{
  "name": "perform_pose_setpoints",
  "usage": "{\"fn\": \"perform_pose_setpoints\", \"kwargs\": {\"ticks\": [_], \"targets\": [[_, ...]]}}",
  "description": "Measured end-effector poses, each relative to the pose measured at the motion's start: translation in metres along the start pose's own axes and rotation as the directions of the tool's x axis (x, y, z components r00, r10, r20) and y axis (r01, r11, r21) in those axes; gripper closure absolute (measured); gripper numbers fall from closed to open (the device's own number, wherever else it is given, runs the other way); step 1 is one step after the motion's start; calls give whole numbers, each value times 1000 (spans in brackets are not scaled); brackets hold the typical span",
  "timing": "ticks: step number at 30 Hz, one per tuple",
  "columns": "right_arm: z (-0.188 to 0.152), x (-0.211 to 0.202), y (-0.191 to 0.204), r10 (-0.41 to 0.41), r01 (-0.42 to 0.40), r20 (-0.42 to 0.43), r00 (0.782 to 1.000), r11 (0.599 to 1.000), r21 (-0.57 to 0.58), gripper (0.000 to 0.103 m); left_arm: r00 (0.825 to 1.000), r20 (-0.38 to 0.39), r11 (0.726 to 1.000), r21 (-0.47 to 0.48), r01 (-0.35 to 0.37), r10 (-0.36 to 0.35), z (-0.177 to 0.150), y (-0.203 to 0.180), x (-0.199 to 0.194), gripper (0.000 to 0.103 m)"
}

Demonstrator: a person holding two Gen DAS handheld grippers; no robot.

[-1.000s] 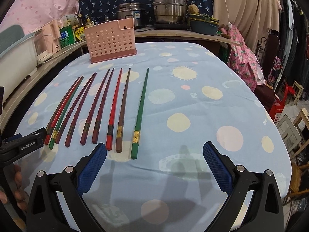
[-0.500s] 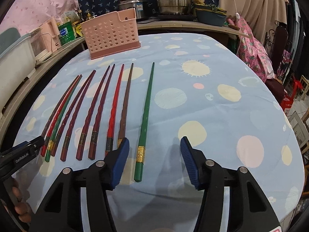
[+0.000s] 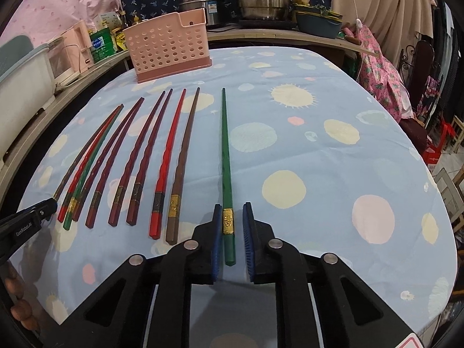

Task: Organize utensils
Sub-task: 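Close the right tool on a green chopstick while the left tool grasps a dark brown chopstick, then lift both held chopsticks and carry them above the pink basket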

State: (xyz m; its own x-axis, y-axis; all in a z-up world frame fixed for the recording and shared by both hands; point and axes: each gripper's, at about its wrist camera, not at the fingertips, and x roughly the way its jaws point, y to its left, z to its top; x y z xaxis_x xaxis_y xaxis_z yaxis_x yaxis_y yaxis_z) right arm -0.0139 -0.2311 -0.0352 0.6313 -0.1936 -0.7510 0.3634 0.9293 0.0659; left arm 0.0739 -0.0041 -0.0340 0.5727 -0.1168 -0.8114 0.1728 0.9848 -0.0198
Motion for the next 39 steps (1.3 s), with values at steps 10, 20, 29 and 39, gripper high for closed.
{"fn": "perform_pose_setpoints", "kwargs": {"ticks": [10,20,29,39], "targets": [[14,-36,-17,29,-32,66,997,999,36,96,999,46,1000,-15,20,-19,9,8,-33,96],[93,-84,-38,90,-106,225,970,993,58,96,985,168,999,-41,37,-29,67,27,-83,96],[189,-88,-43,182,-210,303,936,975,65,96,964,257,993,-69,94,-73,159,33,-105,96],[290,-80,-22,220,-250,378,899,968,31,96,926,364,989,-65,129,-97,259,19,-127,96]]}}
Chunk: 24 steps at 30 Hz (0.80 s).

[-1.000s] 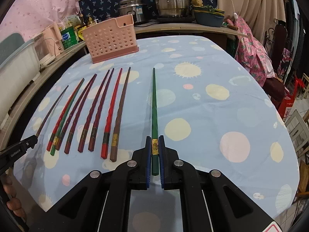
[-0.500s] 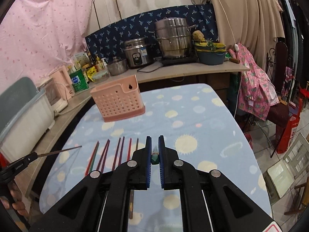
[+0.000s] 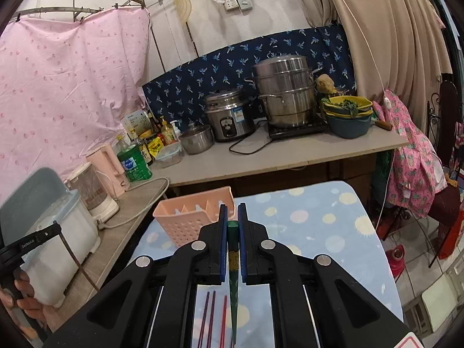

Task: Organize utensils
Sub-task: 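Lift both held chopsticks and carry them above the pink basket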

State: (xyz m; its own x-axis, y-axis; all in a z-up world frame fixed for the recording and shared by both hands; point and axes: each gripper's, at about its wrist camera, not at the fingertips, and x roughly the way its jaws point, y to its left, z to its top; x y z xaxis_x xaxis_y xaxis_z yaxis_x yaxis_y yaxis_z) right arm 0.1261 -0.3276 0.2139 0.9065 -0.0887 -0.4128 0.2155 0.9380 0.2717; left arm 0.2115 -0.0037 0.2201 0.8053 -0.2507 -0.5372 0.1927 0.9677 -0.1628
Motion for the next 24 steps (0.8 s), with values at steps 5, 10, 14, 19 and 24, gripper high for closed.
{"fn": "perform_pose_setpoints", "kwargs": {"ticks": [5,10,14,19,24], "targets": [[48,25,12,27,-28,66,997,1000,3,96,994,112,1000,3,4,-4,57,-22,-2,96],[91,53,25,32,-32,126,992,999,3,96,977,211,1000,-19,13,-9,109,-41,8,96],[119,81,29,46,-51,134,990,998,37,96,974,225,999,-34,22,-14,136,-51,32,96],[128,114,32,36,-40,129,991,999,31,96,981,195,999,-31,26,-20,141,-60,70,96],[110,150,27,33,-35,78,996,999,30,96,989,144,999,-36,26,-20,124,-57,107,96]]}}
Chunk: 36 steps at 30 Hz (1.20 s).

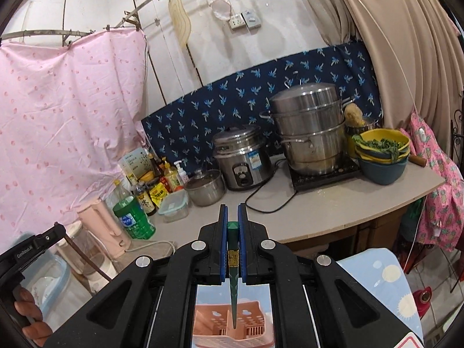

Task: Organize utensils
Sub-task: 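Lift both held chopsticks and carry them above the pink basket, then lower both chopsticks into the pink basket and open both tools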

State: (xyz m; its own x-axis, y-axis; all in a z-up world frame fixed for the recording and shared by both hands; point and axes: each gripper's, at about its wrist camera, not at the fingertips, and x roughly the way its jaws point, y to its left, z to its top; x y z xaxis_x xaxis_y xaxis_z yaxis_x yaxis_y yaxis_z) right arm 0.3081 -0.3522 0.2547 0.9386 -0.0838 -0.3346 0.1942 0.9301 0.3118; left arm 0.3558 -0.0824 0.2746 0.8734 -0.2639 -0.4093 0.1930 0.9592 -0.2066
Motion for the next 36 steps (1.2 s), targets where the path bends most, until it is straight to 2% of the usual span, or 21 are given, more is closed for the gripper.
{"fn": "perform_pose_setpoints", "kwargs": {"ticks": [8,12,13,15,16,17,18,24,29,36], "targets": [[-47,41,-11,-39,37,-99,994,999,-22,96,996,-90,1000,-4,-16,16,-34,14,44,96],[-52,38,-11,-52,49,-97,994,998,-39,94,995,-96,1000,-17,0,-1,-41,21,46,96],[-52,35,-10,-60,56,-87,994,997,-46,90,996,-93,1000,-13,-5,4,-42,21,44,95],[-49,24,-8,-66,62,-62,996,996,-57,82,996,-91,1000,-7,-17,16,-44,22,39,86],[-47,18,-8,-64,61,-50,997,997,-56,76,996,-91,1000,-8,-23,22,-43,23,37,78],[-45,11,-8,-61,59,-39,997,997,-53,73,996,-90,999,-12,-29,28,-44,25,33,71],[-43,5,-9,-59,58,-32,998,997,-52,72,996,-88,999,-15,-31,29,-45,27,29,69],[-47,-45,-7,-43,42,-17,999,997,-57,68,995,-91,999,13,-38,39,-58,35,-8,62],[-68,-91,-6,-9,7,-45,999,999,-38,64,993,-88,995,71,-67,73,-82,37,-50,49],[-117,-148,-4,20,-24,-115,993,999,-38,64,986,-128,988,120,-93,108,-130,47,-96,49]]}}
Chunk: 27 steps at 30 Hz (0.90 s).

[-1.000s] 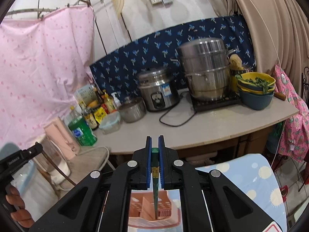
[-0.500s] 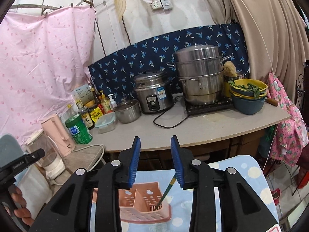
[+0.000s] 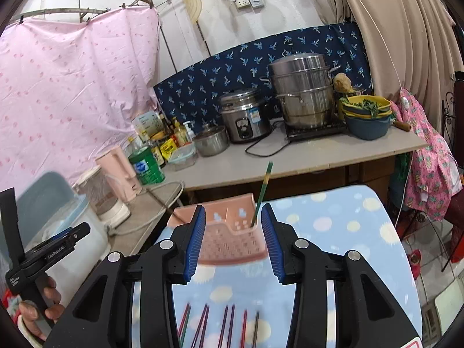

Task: Organize utensils
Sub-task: 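Lower both chopsticks into the pink basket and open both tools, then move both open tools back down to the remaining chopsticks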

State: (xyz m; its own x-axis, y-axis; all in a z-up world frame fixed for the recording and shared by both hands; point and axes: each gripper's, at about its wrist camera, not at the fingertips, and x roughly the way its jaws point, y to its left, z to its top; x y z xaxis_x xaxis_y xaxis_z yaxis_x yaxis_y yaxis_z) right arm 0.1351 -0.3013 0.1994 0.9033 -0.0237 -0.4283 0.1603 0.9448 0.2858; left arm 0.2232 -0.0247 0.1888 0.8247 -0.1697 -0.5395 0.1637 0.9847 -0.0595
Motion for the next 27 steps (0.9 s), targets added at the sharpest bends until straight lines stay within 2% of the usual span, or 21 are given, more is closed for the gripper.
{"fn": "perform_pose_setpoints", "kwargs": {"ticks": [8,15,18,27], "targets": [[-72,-40,13,-39,34,-49,998,996,-83,61,997,-65,999,23,-39,40,-69,11,-21,49],[-122,-57,23,-62,50,-101,993,991,-125,61,994,-84,996,56,-71,75,-108,11,-36,49],[-141,-61,27,-73,56,-120,990,989,-136,61,993,-88,995,68,-69,75,-122,8,-41,49],[-190,-67,35,-119,88,-161,980,979,-185,61,985,-164,998,58,-36,46,-166,2,-43,49]]}}
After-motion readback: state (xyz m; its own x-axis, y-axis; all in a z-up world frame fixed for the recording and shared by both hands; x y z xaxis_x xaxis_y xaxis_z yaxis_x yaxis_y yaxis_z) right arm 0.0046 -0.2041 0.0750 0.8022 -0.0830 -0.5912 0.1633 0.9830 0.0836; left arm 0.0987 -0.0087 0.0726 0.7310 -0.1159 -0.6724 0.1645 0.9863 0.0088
